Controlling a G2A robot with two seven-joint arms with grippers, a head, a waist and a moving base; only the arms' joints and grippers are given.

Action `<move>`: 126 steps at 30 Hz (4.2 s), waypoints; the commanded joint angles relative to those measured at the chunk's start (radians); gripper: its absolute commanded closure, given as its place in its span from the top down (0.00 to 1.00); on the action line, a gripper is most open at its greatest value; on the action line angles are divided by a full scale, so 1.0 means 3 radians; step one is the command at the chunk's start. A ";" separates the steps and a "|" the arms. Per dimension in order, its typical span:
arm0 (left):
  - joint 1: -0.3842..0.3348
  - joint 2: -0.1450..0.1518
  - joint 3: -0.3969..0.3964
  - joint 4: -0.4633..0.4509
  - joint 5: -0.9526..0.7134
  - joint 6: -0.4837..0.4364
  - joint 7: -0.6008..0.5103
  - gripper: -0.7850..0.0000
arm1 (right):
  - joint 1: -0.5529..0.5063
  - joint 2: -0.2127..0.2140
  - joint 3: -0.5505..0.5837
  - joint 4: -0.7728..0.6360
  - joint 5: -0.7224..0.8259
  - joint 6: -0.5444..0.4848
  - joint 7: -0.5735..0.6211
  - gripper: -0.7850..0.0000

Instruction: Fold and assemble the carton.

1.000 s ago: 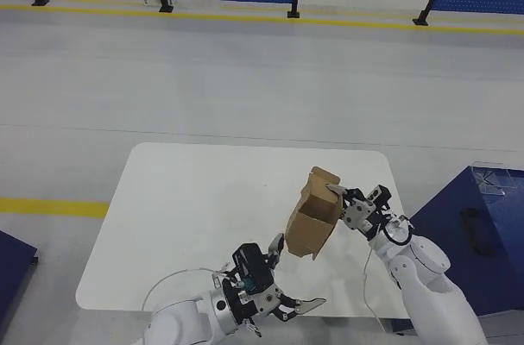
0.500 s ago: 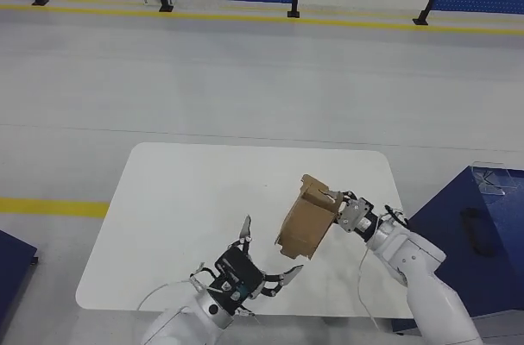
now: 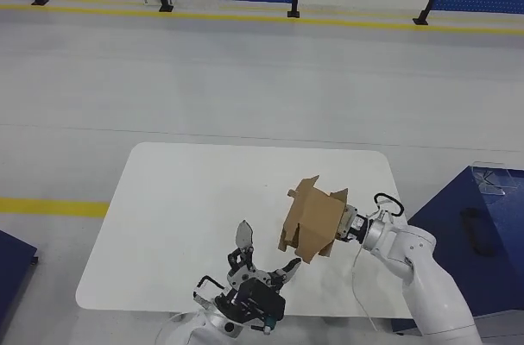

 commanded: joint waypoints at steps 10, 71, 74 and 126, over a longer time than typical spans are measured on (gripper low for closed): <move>-0.0189 -0.0129 0.0167 0.0076 0.0247 0.0178 -0.0347 1.00 | -0.0064 0.0000 -0.0039 -0.0091 -0.0105 -0.0019 0.0032 0.00; -0.0185 -0.0425 0.0093 0.0176 0.0396 0.0141 -0.0523 0.37 | -0.0219 -0.0015 -0.0057 -0.0307 -0.0457 -0.0309 0.0298 0.00; -0.0191 -0.0442 0.0099 0.0192 0.0366 0.0126 -0.0531 0.05 | -0.0233 -0.0015 -0.0054 -0.0312 -0.0477 -0.0322 0.0327 0.00; -0.1271 -0.0631 -0.0948 0.1529 -0.7437 -0.0938 -0.3600 0.00 | -0.1014 0.0221 0.1188 -0.0992 -0.2297 -0.1502 0.2750 1.00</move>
